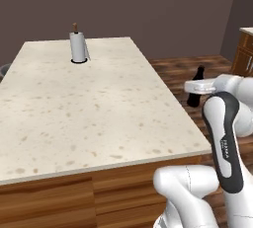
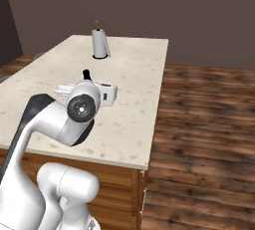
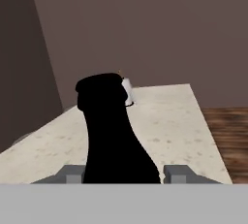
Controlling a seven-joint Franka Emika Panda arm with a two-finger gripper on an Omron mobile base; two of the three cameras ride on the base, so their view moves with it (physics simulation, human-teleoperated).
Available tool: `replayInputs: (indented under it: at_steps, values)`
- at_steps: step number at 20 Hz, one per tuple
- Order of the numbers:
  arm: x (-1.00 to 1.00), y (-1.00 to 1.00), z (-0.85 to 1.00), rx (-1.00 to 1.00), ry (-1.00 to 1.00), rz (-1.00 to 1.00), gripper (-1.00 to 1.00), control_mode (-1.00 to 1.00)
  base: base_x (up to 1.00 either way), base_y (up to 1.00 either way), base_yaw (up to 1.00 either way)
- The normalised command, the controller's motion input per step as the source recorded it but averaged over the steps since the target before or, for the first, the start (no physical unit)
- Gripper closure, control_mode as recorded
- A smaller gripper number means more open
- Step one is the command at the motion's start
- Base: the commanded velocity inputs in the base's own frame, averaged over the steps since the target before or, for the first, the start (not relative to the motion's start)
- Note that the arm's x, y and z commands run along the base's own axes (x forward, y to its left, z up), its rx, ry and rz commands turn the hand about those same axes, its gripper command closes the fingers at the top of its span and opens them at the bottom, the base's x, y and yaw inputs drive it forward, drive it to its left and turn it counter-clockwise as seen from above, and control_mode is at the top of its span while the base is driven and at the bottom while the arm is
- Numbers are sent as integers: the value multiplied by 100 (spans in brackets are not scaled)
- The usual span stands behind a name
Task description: Pick the bottled drink from the counter and place it in the open cabinet.
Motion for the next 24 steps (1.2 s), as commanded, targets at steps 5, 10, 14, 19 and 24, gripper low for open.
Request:
replayInputs:
  at_steps: [5, 10, 14, 19, 24]
  values:
    - [-36, 0, 30, 0, -1, -3, 100, -100, 0, 0, 0]
    - [-33, -4, 31, 1, -1, -3, 100, -100, 0, 0, 0]
    - [-14, 0, 1, 0, 0, -1, 100, 100, -22, -20, -6]
    - [0, 0, 0, 0, 0, 0, 100, 100, -85, -60, -41]
    - [0, 0, 0, 0, 0, 0, 100, 100, -79, -34, -64]
